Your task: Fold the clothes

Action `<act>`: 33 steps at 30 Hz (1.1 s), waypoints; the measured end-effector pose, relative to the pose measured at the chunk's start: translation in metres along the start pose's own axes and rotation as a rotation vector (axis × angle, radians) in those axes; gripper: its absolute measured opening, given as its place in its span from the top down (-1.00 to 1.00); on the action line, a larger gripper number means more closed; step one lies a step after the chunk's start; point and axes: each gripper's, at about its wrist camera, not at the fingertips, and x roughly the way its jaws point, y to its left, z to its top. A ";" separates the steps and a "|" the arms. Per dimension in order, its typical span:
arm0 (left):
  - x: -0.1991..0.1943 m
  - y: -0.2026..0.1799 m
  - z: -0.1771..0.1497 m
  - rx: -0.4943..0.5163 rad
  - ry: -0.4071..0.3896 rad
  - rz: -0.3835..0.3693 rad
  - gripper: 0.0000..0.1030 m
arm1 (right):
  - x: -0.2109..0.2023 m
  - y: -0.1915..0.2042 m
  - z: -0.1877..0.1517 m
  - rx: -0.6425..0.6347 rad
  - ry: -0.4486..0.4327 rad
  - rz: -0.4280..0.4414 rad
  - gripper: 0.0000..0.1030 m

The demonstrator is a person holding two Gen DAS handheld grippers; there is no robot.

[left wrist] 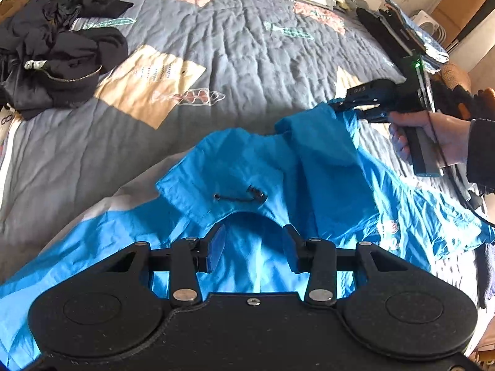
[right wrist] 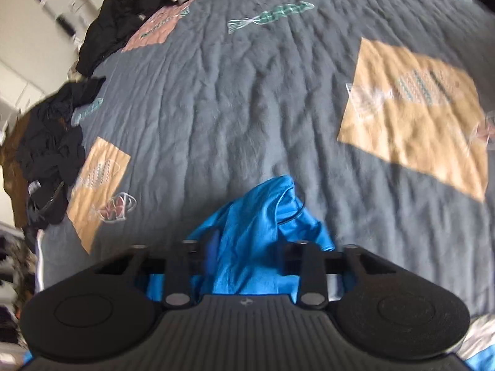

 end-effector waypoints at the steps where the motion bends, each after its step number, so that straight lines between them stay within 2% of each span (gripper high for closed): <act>1: 0.000 0.000 0.000 -0.003 0.000 0.001 0.21 | -0.001 0.000 -0.003 0.024 -0.007 0.023 0.84; 5: 0.002 0.002 -0.001 -0.015 0.000 0.005 0.21 | -0.028 0.011 -0.016 0.034 -0.054 0.050 0.91; 10: 0.003 -0.001 0.002 -0.021 -0.007 0.004 0.21 | -0.105 0.024 -0.039 0.066 -0.135 0.099 0.92; 14: 0.007 -0.005 0.002 -0.020 0.000 0.014 0.20 | -0.164 0.024 -0.070 0.112 -0.150 0.126 0.93; 17: 0.008 -0.007 0.000 -0.020 0.010 0.020 0.20 | -0.193 0.018 -0.102 0.135 -0.139 0.107 0.93; 20: 0.009 -0.008 -0.005 -0.002 0.029 0.028 0.20 | -0.198 -0.002 -0.143 0.170 -0.088 0.050 0.93; 24: 0.015 -0.009 -0.010 0.013 0.054 0.040 0.16 | -0.175 -0.041 -0.199 0.197 0.029 -0.036 0.93; 26: 0.019 -0.011 -0.011 0.029 0.068 0.042 -0.06 | -0.161 -0.054 -0.222 0.197 0.084 -0.080 0.93; 27: 0.020 -0.013 -0.012 0.043 0.070 0.039 -0.09 | -0.154 -0.059 -0.231 0.194 0.100 -0.089 0.93; 28: 0.022 -0.016 -0.013 0.063 0.069 0.034 -0.16 | -0.150 -0.062 -0.237 0.193 0.110 -0.093 0.92; 29: 0.024 -0.019 -0.015 0.085 0.068 0.028 -0.32 | -0.149 -0.063 -0.239 0.199 0.106 -0.087 0.89; 31: 0.029 -0.024 -0.018 0.105 0.058 -0.001 -0.45 | -0.153 -0.064 -0.234 0.211 0.085 -0.070 0.86; 33: 0.040 -0.024 -0.017 0.052 0.067 -0.065 -0.46 | -0.158 -0.061 -0.224 0.181 0.066 -0.043 0.84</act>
